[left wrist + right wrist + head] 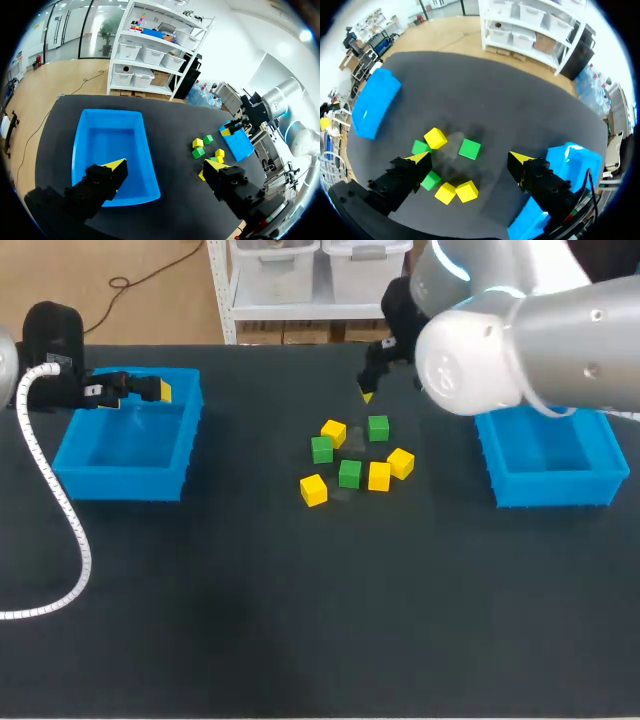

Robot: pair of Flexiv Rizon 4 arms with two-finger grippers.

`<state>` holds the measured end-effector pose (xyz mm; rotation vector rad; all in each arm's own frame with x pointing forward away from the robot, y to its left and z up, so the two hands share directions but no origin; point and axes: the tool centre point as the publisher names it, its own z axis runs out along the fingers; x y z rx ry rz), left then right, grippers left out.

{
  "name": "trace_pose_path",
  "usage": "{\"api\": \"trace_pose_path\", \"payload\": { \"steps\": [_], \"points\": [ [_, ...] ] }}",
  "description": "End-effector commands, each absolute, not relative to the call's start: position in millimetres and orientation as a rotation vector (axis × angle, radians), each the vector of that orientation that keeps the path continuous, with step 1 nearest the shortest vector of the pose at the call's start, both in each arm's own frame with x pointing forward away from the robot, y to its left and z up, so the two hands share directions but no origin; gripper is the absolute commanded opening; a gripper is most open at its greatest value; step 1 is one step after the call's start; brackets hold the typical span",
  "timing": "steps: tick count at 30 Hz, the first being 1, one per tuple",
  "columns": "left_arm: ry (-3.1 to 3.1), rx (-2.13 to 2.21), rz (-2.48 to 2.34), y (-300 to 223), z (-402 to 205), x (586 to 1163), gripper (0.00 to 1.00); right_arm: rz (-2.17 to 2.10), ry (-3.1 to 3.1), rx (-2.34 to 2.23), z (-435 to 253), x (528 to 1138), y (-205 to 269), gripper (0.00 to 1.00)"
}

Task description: Put the green cubes in the right bin and the yellow cubes in the left bin.

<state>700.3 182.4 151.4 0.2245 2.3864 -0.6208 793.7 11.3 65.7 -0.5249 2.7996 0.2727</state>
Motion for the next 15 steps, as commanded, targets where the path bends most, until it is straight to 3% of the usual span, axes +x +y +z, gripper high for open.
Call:
{"api": "trace_pose_path", "payload": {
  "steps": [1,15],
  "points": [
    [2.376,0.230,-0.634,184.5,149.8,699.9,1.00,0.257,2.848,-0.523,41.2,802.8,19.2,1.00],
    [2.376,0.230,-0.634,184.5,149.8,699.9,1.00,0.213,2.947,-0.474,-8.3,814.4,19.5,1.00]
  ]
}}
